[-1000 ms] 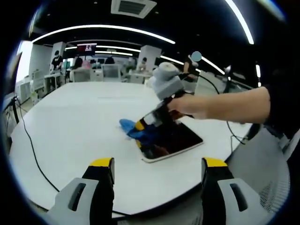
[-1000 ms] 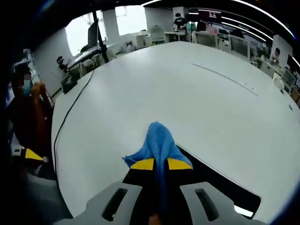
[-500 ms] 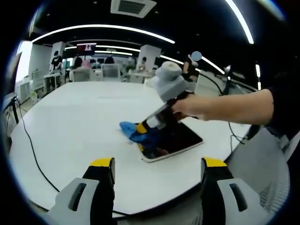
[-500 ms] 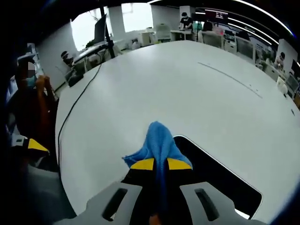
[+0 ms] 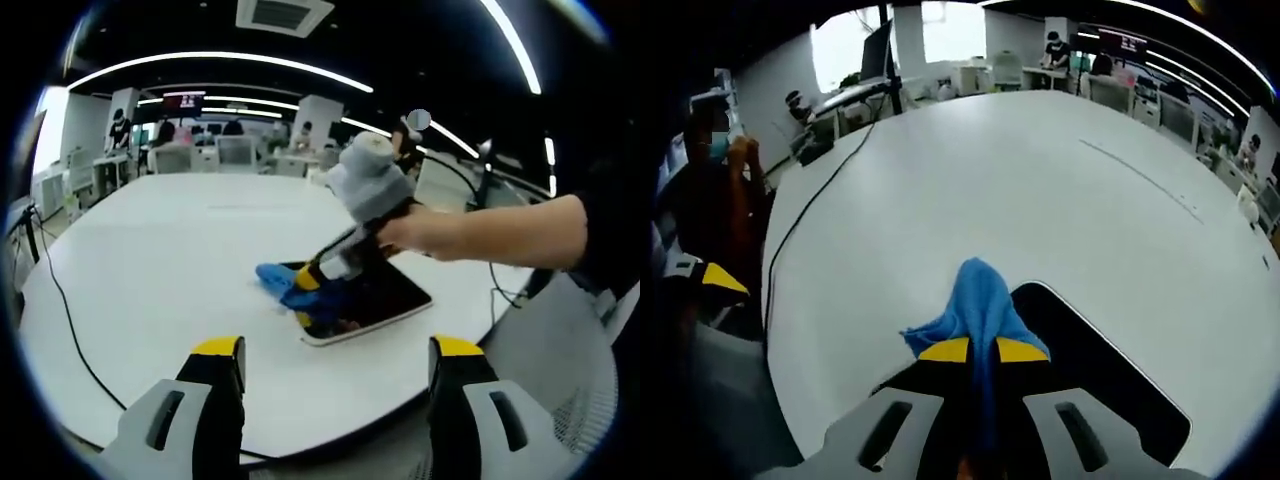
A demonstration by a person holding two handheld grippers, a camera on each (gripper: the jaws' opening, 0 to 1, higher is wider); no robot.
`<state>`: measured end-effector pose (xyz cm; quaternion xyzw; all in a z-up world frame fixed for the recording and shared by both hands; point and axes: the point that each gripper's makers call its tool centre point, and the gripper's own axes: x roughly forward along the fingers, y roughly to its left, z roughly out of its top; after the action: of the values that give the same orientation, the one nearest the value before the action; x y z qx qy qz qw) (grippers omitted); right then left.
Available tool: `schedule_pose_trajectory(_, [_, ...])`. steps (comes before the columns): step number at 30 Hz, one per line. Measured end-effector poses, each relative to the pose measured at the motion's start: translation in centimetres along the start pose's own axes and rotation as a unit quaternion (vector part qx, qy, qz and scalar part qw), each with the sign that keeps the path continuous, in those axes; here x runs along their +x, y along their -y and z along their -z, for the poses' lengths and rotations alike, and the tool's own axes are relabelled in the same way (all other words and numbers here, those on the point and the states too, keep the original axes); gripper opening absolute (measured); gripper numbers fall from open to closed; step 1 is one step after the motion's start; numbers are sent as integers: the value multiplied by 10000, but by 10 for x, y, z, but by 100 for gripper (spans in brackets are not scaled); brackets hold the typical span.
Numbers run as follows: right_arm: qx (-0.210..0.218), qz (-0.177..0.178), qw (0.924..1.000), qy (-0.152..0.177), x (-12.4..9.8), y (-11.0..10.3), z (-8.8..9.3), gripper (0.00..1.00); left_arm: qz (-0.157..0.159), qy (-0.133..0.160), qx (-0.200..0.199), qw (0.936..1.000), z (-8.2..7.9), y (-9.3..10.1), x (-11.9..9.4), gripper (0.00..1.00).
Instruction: Wipe the mirror surface with the cleaning cloth until all visible marks leave the cleaned area.
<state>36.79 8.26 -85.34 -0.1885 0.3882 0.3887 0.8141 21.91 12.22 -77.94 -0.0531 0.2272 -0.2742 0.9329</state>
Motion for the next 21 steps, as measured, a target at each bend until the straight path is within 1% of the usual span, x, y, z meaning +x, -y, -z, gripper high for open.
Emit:
schedule_pose_trajectory(8, [-19, -13, 10000, -8, -4, 2, 4, 2, 22, -5, -4, 10000, 1, 0, 1, 74])
schedule_pose_trajectory(12, [-104, 39, 9999, -12, -7, 5, 9, 2, 27, 10, 3, 10000, 0, 1, 0, 74])
schedule_pose_trajectory(21, [-38, 118, 9999, -78, -17, 15, 20, 2, 0, 37, 3, 10000, -1, 0, 0, 74])
